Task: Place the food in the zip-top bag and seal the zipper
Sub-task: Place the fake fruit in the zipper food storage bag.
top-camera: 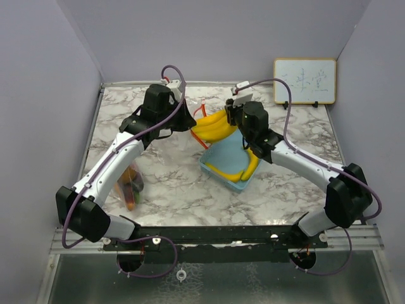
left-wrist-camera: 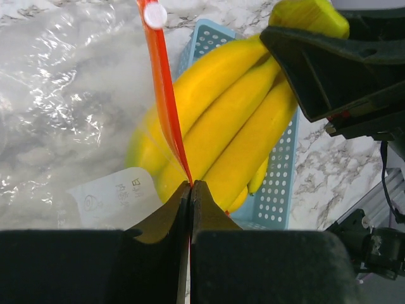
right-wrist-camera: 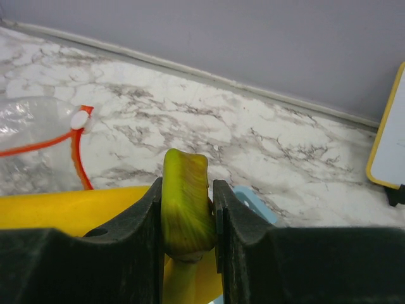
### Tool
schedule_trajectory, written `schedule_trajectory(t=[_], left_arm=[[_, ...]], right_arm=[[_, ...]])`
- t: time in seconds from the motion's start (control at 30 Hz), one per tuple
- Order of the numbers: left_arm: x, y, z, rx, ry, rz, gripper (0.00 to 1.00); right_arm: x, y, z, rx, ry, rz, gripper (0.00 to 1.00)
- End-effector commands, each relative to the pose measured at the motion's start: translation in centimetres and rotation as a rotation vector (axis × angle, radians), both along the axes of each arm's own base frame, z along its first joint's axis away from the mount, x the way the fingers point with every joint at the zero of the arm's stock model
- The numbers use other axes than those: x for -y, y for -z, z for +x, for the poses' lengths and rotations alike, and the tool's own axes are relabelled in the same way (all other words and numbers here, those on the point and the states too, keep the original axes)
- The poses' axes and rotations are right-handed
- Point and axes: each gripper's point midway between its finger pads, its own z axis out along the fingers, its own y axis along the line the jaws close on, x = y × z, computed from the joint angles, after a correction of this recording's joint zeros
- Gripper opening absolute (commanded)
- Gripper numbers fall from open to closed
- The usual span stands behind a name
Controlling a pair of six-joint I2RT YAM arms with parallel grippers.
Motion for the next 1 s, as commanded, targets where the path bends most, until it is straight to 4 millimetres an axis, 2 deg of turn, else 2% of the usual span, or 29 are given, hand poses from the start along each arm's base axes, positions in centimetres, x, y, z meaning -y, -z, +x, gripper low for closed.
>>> schedule_trajectory(t=[0.0,0.07,0.13,0.23,0.37,0.5,0.57,0.67,0.8,0.9,0.97], left_arm=[[1.7,-0.1,0.2,-0.005,0.03,-0.079,0.0],[2.0,-0.4,0.3,0.002,0.038,-0.083,0.0],[2.3,-0.5,0.2,0.005,0.043,-0.079,0.0],[2.5,-0.6,0.0,0.007,0.041,-0.076,0.0],[2.5,-0.4,-0.3,0.002,0.039,-0.075,0.0],[2.5,1.0,-0.5,-0.025,0.038,-0.074,0.0],[2.7,1.4,-0.5,-0.033,0.043,-0.079,0.0],[2.7,1.5,-0.4,-0.03,0.044,-0.076,0.0],[2.7,1.0,0.1,-0.006,0.044,-0.067,0.0],[2.8,0.4,0.5,0.013,0.041,-0.071,0.0],[3.0,0.2,0.6,0.017,0.039,-0.08,0.0]], right_arm=[[-2.9,-3.8,1.5,0.058,0.073,0.03,0.02],[-4.3,-3.1,1.9,0.058,0.114,-0.009,0.02],[-6.0,-3.9,1.7,0.075,0.135,-0.01,0.02],[-7.6,-3.9,1.6,0.067,0.13,0.004,0.02],[-8.8,-4.2,1.0,0.042,0.097,0.044,0.02],[-9.9,-5.4,-0.4,0.018,0.012,0.135,0.03],[-11.1,-6.1,-1.7,0.002,-0.087,0.184,0.08],[-11.4,-6.1,-3.4,-0.053,-0.152,0.241,0.2],[-11.1,-5.2,-5.7,-0.126,-0.219,0.244,0.45],[-10.7,-5.3,-7.1,-0.164,-0.255,0.243,0.56],[-10.3,-5.5,-7.9,-0.176,-0.276,0.243,0.59]])
